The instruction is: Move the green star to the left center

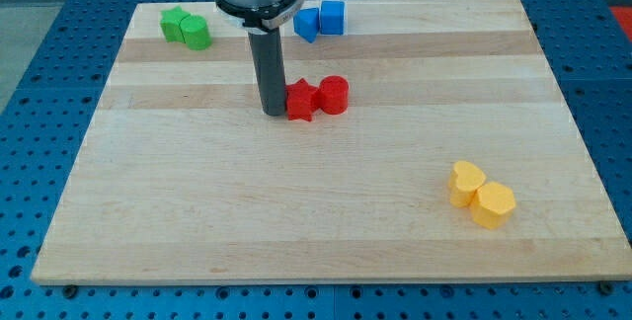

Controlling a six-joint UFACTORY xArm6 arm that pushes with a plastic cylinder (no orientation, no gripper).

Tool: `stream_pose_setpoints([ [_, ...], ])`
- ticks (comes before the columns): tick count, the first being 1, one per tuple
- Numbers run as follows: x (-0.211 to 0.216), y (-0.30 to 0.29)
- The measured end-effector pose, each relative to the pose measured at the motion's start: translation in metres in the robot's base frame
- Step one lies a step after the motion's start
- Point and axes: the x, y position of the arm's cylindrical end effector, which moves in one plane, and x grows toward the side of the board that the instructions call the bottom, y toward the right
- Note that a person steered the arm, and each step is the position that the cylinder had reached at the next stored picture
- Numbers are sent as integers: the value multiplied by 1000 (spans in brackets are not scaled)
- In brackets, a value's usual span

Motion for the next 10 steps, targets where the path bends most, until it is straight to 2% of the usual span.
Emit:
stream_pose_setpoints([
  [2,-10,-8],
  [6,-81,-30],
  [10,-208,-44],
])
